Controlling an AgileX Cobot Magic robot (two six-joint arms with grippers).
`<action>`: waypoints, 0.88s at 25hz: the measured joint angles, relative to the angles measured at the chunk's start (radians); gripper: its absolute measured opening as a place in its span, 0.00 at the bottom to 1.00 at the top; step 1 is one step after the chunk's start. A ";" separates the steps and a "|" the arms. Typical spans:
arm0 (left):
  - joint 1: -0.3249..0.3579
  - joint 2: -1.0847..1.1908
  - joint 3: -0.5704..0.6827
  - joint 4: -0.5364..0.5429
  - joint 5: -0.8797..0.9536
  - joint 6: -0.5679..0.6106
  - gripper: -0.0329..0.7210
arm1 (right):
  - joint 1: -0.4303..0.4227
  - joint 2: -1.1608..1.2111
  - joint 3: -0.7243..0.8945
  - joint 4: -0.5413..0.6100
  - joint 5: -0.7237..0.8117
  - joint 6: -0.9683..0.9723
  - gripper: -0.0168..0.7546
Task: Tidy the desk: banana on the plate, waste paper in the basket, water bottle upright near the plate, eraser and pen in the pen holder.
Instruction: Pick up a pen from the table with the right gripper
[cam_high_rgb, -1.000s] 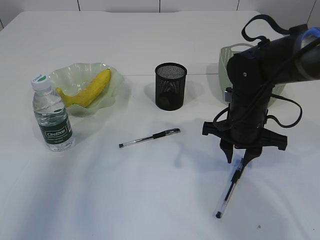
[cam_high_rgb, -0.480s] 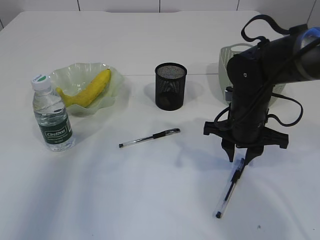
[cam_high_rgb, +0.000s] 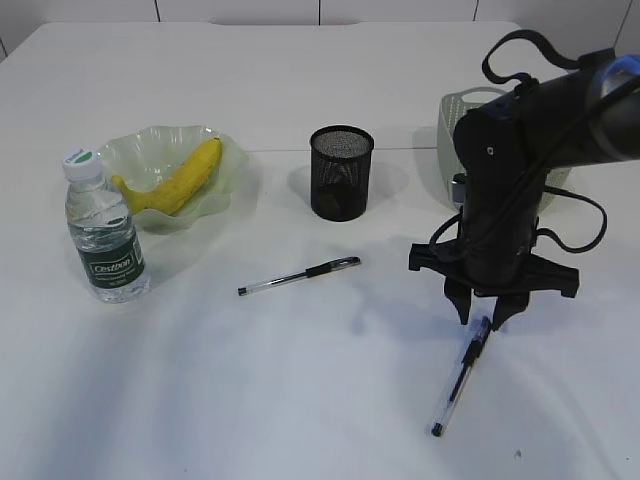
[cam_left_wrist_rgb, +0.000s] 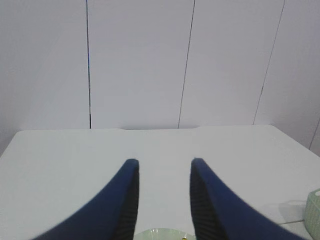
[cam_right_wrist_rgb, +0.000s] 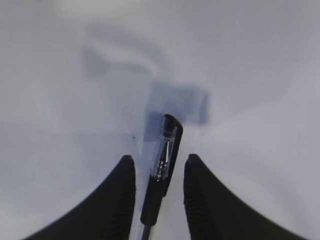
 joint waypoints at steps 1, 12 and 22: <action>0.000 0.000 0.000 0.000 0.000 0.000 0.36 | 0.000 0.005 0.000 0.000 0.002 0.000 0.34; 0.000 0.000 0.000 0.000 0.000 0.000 0.36 | 0.000 0.030 0.000 0.000 0.026 0.002 0.35; 0.000 0.000 0.000 0.000 0.000 0.000 0.36 | 0.000 0.030 0.000 0.000 0.001 0.002 0.34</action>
